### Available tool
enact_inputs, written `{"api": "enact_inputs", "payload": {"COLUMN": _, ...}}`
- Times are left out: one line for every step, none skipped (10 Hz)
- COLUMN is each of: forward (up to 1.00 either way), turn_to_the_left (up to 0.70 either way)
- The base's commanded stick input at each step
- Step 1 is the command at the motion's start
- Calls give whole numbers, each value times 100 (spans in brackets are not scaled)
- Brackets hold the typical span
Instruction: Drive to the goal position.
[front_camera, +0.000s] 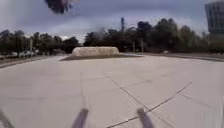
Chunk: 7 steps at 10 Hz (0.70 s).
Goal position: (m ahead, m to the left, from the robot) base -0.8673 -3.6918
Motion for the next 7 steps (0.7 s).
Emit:
{"api": "enact_inputs", "payload": {"forward": 0, "turn_to_the_left": -50}}
{"api": "enact_inputs", "payload": {"forward": 0, "turn_to_the_left": -50}}
{"api": "enact_inputs", "payload": {"forward": 0, "turn_to_the_left": -50}}
{"api": "enact_inputs", "payload": {"forward": 0, "turn_to_the_left": -50}}
{"api": "enact_inputs", "payload": {"forward": 0, "turn_to_the_left": -50}}
{"api": "enact_inputs", "payload": {"forward": 0, "turn_to_the_left": -50}}
{"api": "enact_inputs", "payload": {"forward": 0, "turn_to_the_left": -50}}
